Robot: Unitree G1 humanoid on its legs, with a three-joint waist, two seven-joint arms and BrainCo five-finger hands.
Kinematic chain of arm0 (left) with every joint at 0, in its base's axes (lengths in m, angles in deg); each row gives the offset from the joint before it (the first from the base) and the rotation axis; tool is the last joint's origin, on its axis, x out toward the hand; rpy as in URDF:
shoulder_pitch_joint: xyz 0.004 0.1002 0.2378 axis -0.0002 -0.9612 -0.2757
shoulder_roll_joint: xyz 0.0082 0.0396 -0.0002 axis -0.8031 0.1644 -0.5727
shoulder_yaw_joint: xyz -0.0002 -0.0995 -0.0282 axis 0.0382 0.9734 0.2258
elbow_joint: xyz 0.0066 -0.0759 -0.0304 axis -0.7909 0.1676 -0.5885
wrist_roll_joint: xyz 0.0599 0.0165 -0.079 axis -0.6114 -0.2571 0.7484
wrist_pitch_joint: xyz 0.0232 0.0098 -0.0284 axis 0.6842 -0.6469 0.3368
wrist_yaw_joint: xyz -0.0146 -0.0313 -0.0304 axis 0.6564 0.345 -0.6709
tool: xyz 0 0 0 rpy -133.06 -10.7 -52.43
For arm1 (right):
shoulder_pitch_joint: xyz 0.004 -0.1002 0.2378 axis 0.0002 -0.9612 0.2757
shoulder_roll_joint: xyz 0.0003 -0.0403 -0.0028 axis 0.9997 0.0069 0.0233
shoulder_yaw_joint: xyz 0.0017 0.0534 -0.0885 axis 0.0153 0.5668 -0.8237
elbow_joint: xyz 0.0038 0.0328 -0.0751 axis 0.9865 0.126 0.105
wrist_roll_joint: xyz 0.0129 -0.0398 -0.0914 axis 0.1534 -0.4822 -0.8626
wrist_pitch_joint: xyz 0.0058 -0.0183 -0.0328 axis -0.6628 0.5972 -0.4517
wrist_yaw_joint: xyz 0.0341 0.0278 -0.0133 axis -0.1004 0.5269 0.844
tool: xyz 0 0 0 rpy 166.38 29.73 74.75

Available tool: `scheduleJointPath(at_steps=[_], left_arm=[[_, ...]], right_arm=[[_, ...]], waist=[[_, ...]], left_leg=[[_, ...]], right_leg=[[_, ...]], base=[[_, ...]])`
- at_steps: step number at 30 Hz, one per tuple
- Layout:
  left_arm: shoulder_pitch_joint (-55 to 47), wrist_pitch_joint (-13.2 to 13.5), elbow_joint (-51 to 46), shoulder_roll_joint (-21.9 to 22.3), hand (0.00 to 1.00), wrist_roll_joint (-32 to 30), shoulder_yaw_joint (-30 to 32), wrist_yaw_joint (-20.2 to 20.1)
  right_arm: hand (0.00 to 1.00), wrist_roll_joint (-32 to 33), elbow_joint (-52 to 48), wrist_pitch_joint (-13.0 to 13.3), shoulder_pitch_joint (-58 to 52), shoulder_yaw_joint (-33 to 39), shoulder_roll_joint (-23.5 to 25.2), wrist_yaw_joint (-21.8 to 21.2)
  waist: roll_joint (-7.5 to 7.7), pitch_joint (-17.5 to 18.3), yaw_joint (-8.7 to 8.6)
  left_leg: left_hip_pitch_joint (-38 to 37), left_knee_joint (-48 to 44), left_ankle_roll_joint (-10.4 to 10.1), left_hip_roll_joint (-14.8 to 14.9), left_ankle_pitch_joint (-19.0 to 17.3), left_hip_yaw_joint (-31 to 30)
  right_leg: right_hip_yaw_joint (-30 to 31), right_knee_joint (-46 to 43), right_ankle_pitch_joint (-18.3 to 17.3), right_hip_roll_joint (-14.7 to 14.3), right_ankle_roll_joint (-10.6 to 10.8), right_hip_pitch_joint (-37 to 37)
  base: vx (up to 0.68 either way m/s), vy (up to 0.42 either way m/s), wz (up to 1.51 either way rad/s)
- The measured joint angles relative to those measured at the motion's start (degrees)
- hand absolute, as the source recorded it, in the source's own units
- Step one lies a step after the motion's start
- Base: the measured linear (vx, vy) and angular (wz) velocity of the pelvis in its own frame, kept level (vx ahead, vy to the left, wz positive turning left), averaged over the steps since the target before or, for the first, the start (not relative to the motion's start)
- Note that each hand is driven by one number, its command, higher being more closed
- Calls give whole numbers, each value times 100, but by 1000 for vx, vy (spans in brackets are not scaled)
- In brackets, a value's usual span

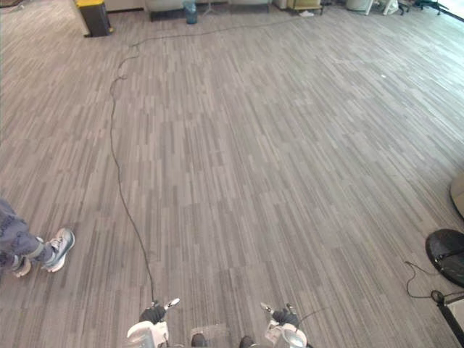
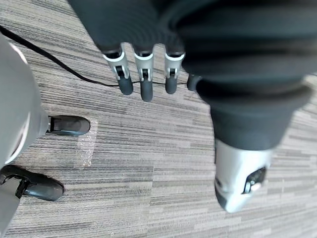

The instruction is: Pick up cushions and gather them together orderly.

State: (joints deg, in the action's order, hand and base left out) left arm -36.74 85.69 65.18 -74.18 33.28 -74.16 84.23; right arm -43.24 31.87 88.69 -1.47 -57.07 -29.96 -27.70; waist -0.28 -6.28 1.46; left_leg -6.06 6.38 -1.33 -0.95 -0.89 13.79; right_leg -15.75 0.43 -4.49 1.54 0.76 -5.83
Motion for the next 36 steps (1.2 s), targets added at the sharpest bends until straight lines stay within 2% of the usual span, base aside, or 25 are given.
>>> scheduleJointPath(at_steps=[13,17,20,22,23,24,27,28,29,30,32,33,34,35,36], left_arm=[[0,-56,3,1,0,8,-10,-47],[2,-60,2,-1,0,61,-18,-35],[10,-64,-5,-26,0,60,-84,-31],[42,-70,-43,-50,0,60,-115,-27],[92,-71,-115,-51,0,67,-111,-19],[132,-67,-204,-38,0,109,-112,-18],[185,-62,-348,-48,0,127,-141,-38],[202,-45,-419,-57,0,136,-178,-39],[208,-44,-433,-64,0,145,-216,-40],[205,-44,-445,-59,0,157,-216,-38],[190,-23,-511,-37,0,260,-211,-35],[177,11,-557,-35,0,298,-205,-30],[170,25,-577,-33,0,308,-194,-23],[161,49,-583,-28,0,337,-126,-13],[150,58,-603,-38,0,343,-45,13]], right_arm=[[0,328,34,4,-22,224,-10,4],[0,329,32,65,-37,193,0,18],[0,328,24,74,-34,-31,-14,46],[0,326,1,77,-1,-153,-8,56],[0,325,-16,78,11,-210,-29,54],[0,324,-80,75,-2,-244,-47,50],[0,318,-91,69,12,-392,-98,49],[0,317,-100,67,44,-458,-125,56],[0,319,-121,69,55,-461,-149,71],[0,319,-121,67,54,-466,-166,77],[0,315,-121,66,63,-561,-236,91],[0,313,-124,66,68,-581,-238,99],[0,312,-124,65,63,-582,-233,111],[0,311,-128,63,77,-577,-229,127],[0,310,-130,61,120,-575,-170,131]], waist=[[-2,44,-3],[13,59,-2],[38,50,0],[112,0,-2],[153,-69,6],[110,-140,19],[138,-267,24],[92,-303,73],[80,-369,79],[58,-372,77],[11,-363,115],[5,-363,153],[12,-358,181],[41,-332,228],[98,-203,248]], left_leg=[[117,2,68,-58,93,-316],[190,1,68,-69,93,-339],[245,-37,56,-69,84,-340],[501,-444,52,-67,-105,-342],[843,-1136,35,-22,-423,-312],[1347,-2202,30,152,-865,-85],[1926,-3544,48,412,-1148,193],[2131,-3895,149,674,-1323,407],[2288,-3921,185,859,-1378,519],[2347,-3861,186,917,-1377,550],[2527,-3257,62,1052,-1183,604],[2606,-2849,-71,1055,-848,600],[2620,-2750,-107,1054,-640,612],[2623,-2720,-28,981,-308,656],[2697,-2857,105,876,-525,782]], right_leg=[[-368,-9,-108,60,37,-21],[-398,-23,-118,74,26,29],[-405,-286,-275,118,-5,188],[-420,-689,-469,231,-40,407],[-441,-904,-571,288,-71,503],[-519,-1170,-733,299,-92,587],[-629,-1393,-983,376,-165,552],[-655,-1448,-1079,362,-220,521],[-664,-1457,-1180,372,-172,432],[-655,-1457,-1199,384,-148,391],[-537,-1458,-1291,502,-7,336],[-397,-1449,-1349,586,88,345],[-299,-1423,-1370,619,123,362],[-76,-1320,-1397,677,164,364],[177,-1127,-1401,765,170,387]], base=[[-35,-11,13],[4,11,4],[27,3,2],[50,-3,11],[19,-36,22],[10,-40,27],[-8,29,33],[40,50,17],[71,48,12],[171,136,3],[231,209,-24],[216,208,-36],[312,286,-55],[393,311,-56],[446,311,-49]])
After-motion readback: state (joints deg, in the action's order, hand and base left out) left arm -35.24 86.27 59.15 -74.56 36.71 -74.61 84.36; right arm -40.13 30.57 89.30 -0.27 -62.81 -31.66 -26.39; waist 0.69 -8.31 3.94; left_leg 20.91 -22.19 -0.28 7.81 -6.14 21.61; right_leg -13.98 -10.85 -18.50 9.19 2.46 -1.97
